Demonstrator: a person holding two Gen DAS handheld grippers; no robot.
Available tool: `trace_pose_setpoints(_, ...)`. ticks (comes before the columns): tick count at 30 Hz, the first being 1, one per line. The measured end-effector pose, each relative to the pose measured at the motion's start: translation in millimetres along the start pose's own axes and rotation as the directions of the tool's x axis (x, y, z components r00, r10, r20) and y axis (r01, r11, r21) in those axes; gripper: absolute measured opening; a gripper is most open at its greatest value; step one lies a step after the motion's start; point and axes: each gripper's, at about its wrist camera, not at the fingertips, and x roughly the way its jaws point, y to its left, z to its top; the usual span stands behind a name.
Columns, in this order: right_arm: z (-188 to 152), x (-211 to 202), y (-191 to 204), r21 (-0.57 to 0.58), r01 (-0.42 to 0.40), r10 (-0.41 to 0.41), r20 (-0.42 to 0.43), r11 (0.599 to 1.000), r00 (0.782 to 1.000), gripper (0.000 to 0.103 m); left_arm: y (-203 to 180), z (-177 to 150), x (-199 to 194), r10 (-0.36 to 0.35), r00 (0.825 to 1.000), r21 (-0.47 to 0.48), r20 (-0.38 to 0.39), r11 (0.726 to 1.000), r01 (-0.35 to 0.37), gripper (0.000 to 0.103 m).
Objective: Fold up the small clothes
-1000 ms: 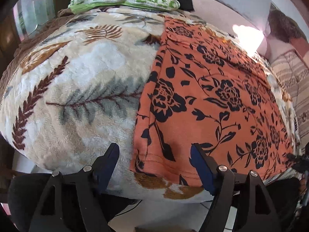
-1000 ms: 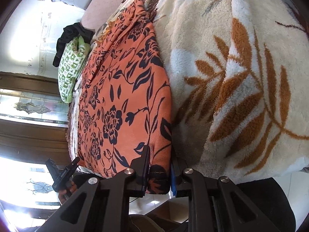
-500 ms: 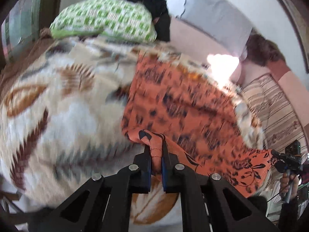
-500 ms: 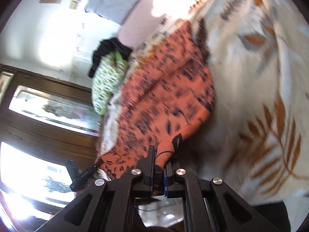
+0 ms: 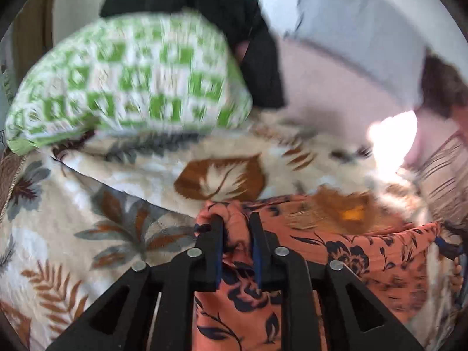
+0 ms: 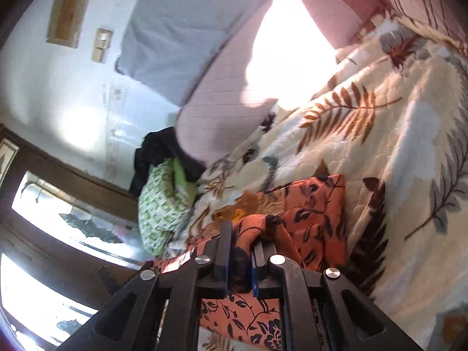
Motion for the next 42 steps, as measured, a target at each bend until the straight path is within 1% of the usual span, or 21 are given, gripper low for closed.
trace_pose_setpoints(1, -0.4, 10.6, -12.2, 0.014, 0.083, -0.083, -0.009, 0.996, 0.996, 0.097, 4.8, -2.8, 11.2, 0.023, 0.999, -0.021, -0.028, 0.999, -0.024, 0.019)
trace_pose_setpoints(2, -5.1, 12.7, -18.9, 0.02, 0.094, -0.094, 0.012, 0.995, 0.996, 0.097, 11.3, -8.4, 11.1, 0.022, 1.0, -0.052, -0.013, 0.998, -0.022, 0.022)
trace_pose_setpoints(3, -9.5, 10.7, -21.7, 0.013, 0.045, -0.045, 0.014, 0.999, 0.999, 0.097, 18.0, -15.8, 4.3, 0.027, 0.999, -0.064, 0.02, 0.998, -0.026, 0.036)
trace_pose_setpoints(4, -13.5, 3.5, -22.2, 0.002, 0.027, -0.027, 0.031, 1.0, 0.999, 0.097, 23.1, -22.9, -5.9, 0.062, 0.997, -0.054, 0.046, 0.997, -0.059, 0.043)
trace_pose_setpoints(6, -23.3, -17.0, -20.0, -0.04, 0.067, -0.064, 0.08, 0.997, 0.995, 0.097, 32.0, -38.8, -33.3, 0.105, 0.987, -0.032, 0.117, 0.994, -0.102, 0.062)
trace_pose_setpoints(8, -38.7, -27.4, -21.8, -0.057, 0.05, -0.047, 0.061, 0.997, 0.997, 0.097, 44.1, -55.8, -57.0, 0.104, 0.984, -0.037, 0.142, 0.994, -0.1, 0.066)
trace_pose_setpoints(11, -72.5, -23.8, -22.0, -0.121, 0.078, -0.084, -0.049, 0.99, 0.995, 0.097, 56.2, -88.9, -75.9, -0.001, 0.998, -0.07, 0.064, 0.998, 0.006, 0.067)
trace_pose_setpoints(13, -90.9, -6.4, -19.2, -0.207, 0.133, -0.157, -0.102, 0.969, 0.982, 0.096, 50.0, -114.6, -68.5, -0.064, 0.998, -0.054, -0.012, 0.997, 0.063, 0.067)
trace_pose_setpoints(18, -103.5, 36.6, -14.0, -0.276, 0.184, -0.234, -0.162, 0.943, 0.959, 0.093, 17.6, -141.0, -23.2, -0.084, 0.988, 0.005, -0.13, 0.996, 0.086, 0.066)
trace_pose_setpoints(19, -103.9, 39.3, -12.9, -0.277, 0.197, -0.25, -0.168, 0.94, 0.954, 0.085, 15.5, -141.9, -22.0, -0.06, 0.992, 0.008, -0.111, 0.998, 0.061, 0.06)
trace_pose_setpoints(20, -103.4, 41.2, -11.2, -0.276, 0.201, -0.257, -0.186, 0.94, 0.948, 0.076, 14.2, -140.0, -18.0, -0.055, 0.991, 0.009, -0.122, 0.998, 0.056, 0.03)
trace_pose_setpoints(21, -102.6, 42.7, -9.3, -0.275, 0.201, -0.262, -0.208, 0.94, 0.942, 0.043, 13.5, -136.1, -12.6, -0.077, 0.984, -0.004, -0.162, 0.997, 0.077, 0.02)
trace_pose_setpoints(22, -102.4, 43.5, -5.4, -0.278, 0.197, -0.262, -0.222, 0.94, 0.939, 0.031, 13.7, -130.0, -11.6, -0.081, 0.981, -0.028, -0.174, 0.997, 0.077, 0.017)
trace_pose_setpoints(25, -97.3, 43.5, 11.0, -0.297, 0.218, -0.289, -0.222, 0.93, 0.931, 0.026, 6.7, -109.5, -16.5, -0.048, 0.986, -0.006, -0.162, 0.999, 0.048, 0.014)
trace_pose_setpoints(27, -91.1, 29.1, 26.3, -0.272, 0.191, -0.242, -0.164, 0.943, 0.956, 0.026, 5.1, -95.6, -37.2, -0.066, 0.991, -0.02, -0.121, 0.998, 0.064, 0.014)
trace_pose_setpoints(30, -93.2, -1.5, 57.3, -0.301, 0.158, -0.209, -0.147, 0.941, 0.967, 0.025, 4.6, -90.8, -85.5, -0.071, 0.996, 0.01, -0.05, 0.997, 0.072, 0.014)
trace_pose_setpoints(33, -113.6, -35.7, 75.7, -0.331, 0.141, -0.202, -0.158, 0.933, 0.966, 0.025, 11.4, -113.2, -136.6, -0.115, 0.993, 0.002, -0.02, 0.993, 0.115, 0.014)
trace_pose_setpoints(36, -157.0, -73.1, 66.2, -0.315, 0.127, -0.191, -0.18, 0.94, 0.965, 0.025, 22.9, -168.1, -169.0, -0.15, 0.987, -0.033, -0.053, 0.988, 0.148, 0.014)
trace_pose_setpoints(39, -211.9, -84.4, 29.7, -0.276, 0.173, -0.241, -0.237, 0.946, 0.941, 0.028, 28.2, -230.0, -151.6, -0.177, 0.971, -0.04, -0.162, 0.984, 0.173, 0.018)
trace_pose_setpoints(41, -244.5, -70.1, -9.5, -0.247, 0.209, -0.284, -0.323, 0.946, 0.903, 0.038, 30.7, -257.0, -126.3, -0.092, 0.966, -0.015, -0.241, 0.996, 0.091, 0.023)
trace_pose_setpoints(42, -253.1, -65.3, -25.5, -0.235, 0.249, -0.319, -0.334, 0.939, 0.887, 0.058, 34.4, -259.8, -120.3, -0.074, 0.967, -0.017, -0.244, 0.997, 0.072, 0.03)
